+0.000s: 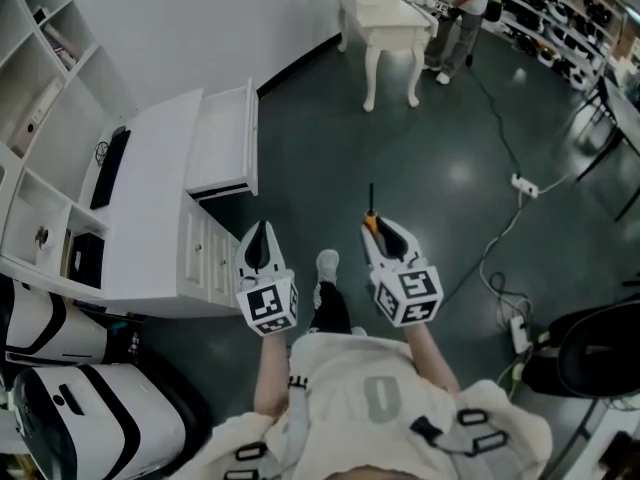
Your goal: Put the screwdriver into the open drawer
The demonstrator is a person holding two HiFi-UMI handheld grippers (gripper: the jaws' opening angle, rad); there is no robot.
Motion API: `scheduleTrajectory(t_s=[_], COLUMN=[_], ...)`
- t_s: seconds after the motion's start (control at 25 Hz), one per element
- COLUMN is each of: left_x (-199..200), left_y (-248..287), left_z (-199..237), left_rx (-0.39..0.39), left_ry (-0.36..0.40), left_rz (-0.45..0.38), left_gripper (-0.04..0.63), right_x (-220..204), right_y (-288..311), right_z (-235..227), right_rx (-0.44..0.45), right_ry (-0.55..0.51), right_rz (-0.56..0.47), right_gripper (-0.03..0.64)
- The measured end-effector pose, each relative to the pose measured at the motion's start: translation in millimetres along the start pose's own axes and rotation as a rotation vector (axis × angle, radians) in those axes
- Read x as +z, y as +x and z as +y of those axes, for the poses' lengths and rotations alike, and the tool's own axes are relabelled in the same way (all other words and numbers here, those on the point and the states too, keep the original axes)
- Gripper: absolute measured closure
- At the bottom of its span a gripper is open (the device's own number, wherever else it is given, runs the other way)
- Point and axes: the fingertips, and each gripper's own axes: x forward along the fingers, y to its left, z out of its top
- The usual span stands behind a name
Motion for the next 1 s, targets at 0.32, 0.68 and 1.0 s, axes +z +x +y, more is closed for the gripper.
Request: scheduleTrajectory(t_s=[0.32, 0.68, 1.0], left_x=[20.2, 14.7, 23.9], left_y=[86.6, 184.5, 289.6], left_z=[22.3, 27.2, 72.2], left_rx=[0.011, -0.035, -0.058], left_ry=[-0.023, -0.030, -0.009], left_rz=[-0.073, -0.073, -0.074], left_gripper=[0.591, 0.591, 0.591], right_x=[46.1, 51.2, 77.0], right_y=[53.9, 152.2, 270.9], right_z=[-26.4, -52.7, -52.6], right_rx=[-0.027, -0.019, 0.014], right_ry=[-0.088, -0.071, -0.051], right_rz=[-0.072, -0.027, 0.010], right_gripper=[0.523, 0.523, 0.523])
